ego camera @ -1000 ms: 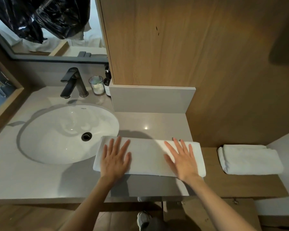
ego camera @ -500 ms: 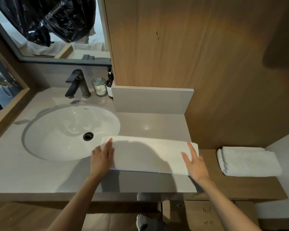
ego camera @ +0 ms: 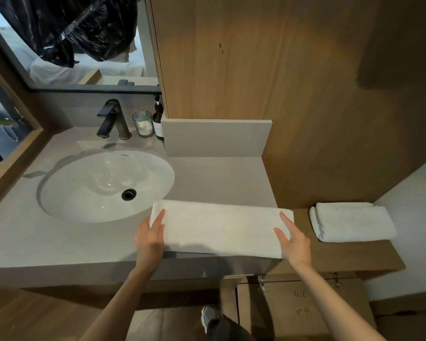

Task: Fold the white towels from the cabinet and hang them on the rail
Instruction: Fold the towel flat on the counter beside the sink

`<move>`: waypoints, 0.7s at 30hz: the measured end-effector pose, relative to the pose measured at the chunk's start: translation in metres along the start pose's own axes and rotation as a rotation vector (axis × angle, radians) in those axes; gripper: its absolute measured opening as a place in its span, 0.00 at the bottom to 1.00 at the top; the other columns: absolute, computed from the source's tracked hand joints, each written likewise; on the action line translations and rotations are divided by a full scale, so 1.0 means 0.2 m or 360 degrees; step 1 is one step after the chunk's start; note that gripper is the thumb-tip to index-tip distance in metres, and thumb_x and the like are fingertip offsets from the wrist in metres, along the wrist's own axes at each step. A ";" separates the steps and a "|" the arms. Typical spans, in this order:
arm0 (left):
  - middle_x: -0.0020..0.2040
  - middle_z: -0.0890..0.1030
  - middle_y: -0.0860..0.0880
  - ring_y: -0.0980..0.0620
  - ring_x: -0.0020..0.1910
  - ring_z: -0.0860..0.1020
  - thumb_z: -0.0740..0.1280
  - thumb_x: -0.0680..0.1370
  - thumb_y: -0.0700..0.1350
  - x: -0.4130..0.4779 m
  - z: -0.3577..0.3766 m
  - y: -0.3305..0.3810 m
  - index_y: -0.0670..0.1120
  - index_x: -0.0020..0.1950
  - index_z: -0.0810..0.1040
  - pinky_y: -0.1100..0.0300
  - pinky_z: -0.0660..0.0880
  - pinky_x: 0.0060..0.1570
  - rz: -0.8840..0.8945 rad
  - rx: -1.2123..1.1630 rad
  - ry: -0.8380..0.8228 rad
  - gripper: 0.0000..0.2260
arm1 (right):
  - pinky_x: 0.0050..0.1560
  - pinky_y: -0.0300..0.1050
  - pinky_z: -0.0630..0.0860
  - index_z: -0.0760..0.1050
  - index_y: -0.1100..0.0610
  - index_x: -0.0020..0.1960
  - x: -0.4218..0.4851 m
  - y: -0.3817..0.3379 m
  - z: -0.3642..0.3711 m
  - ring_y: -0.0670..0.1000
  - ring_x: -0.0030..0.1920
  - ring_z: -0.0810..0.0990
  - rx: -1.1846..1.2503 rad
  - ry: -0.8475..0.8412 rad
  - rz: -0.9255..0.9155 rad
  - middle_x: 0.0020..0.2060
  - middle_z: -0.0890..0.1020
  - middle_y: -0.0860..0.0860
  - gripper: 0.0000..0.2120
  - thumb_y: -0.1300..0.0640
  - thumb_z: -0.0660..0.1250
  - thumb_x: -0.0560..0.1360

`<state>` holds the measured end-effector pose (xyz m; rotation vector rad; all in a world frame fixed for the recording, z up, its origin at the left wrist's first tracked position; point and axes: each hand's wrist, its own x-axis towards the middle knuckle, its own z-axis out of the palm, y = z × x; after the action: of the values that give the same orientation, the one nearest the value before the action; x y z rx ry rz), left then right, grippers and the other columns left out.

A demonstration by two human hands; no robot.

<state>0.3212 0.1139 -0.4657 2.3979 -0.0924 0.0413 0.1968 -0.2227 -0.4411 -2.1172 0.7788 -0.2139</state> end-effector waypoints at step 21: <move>0.78 0.55 0.46 0.43 0.76 0.54 0.66 0.77 0.56 -0.19 -0.27 0.78 0.49 0.78 0.53 0.48 0.55 0.74 0.0576 0.0048 -0.0724 0.35 | 0.56 0.30 0.69 0.77 0.43 0.61 -0.42 -0.54 -0.63 0.39 0.58 0.75 0.0050 0.0175 -0.0772 0.60 0.78 0.41 0.12 0.53 0.65 0.79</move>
<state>0.2708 0.0386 -0.3225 2.3486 -0.7393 -0.3365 0.1273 -0.2071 -0.2689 -2.2492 0.3063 -0.5996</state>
